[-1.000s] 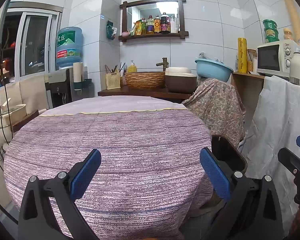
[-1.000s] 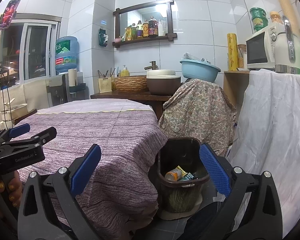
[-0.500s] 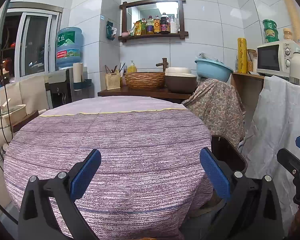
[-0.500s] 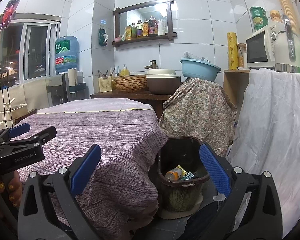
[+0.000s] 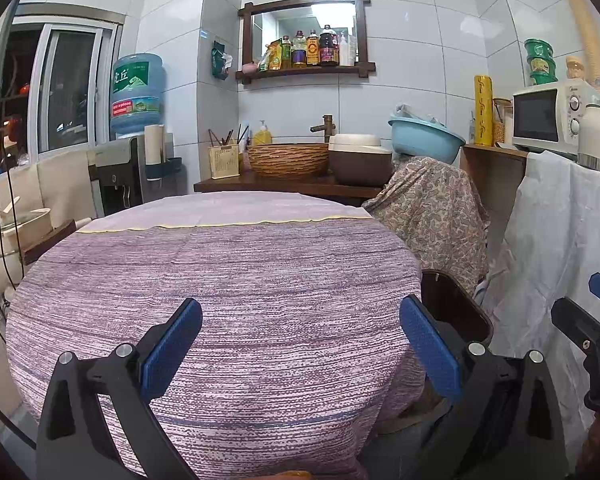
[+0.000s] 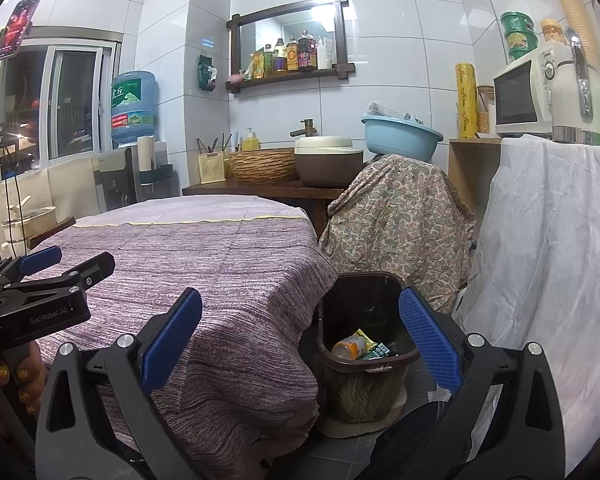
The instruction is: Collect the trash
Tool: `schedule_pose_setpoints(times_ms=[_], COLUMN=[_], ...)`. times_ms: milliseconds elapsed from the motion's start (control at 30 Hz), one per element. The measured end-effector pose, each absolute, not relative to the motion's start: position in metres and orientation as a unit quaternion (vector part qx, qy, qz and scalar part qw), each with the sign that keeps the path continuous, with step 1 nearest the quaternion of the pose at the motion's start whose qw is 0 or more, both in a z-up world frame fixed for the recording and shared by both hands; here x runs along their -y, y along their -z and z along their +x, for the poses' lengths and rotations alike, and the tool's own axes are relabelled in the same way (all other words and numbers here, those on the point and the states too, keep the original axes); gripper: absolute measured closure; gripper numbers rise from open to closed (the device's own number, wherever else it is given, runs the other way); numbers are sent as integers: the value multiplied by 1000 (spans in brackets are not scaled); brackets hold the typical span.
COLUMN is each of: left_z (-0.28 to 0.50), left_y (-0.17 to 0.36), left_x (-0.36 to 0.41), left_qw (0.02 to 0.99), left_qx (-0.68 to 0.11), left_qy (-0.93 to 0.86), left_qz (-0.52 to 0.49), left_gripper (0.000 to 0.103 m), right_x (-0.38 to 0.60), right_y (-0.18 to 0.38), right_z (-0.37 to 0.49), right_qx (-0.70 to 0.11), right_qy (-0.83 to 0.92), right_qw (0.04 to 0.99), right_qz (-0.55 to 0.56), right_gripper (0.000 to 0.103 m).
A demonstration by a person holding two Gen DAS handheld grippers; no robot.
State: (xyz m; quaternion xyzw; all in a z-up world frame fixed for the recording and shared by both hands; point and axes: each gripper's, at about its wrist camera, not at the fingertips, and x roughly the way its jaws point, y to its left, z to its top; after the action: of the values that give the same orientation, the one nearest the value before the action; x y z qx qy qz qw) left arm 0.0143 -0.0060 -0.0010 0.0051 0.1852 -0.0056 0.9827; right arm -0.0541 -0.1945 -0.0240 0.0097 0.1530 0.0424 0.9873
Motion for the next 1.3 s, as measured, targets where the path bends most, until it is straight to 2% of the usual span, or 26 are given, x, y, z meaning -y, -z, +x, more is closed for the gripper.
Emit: schedule_pose_setpoints(times_ms=[1300], left_z=[13], left_y=[4], left_x=[12], left_qw=[983], left_qx=[-186], left_qy=[9], left_qz=[6], left_gripper=[5], right_x=[193], right_y=[26], right_z=[-54], right_qx=[-156], right_qy=[-43], right_qw=[987], right_qz=[10], right_gripper=[6])
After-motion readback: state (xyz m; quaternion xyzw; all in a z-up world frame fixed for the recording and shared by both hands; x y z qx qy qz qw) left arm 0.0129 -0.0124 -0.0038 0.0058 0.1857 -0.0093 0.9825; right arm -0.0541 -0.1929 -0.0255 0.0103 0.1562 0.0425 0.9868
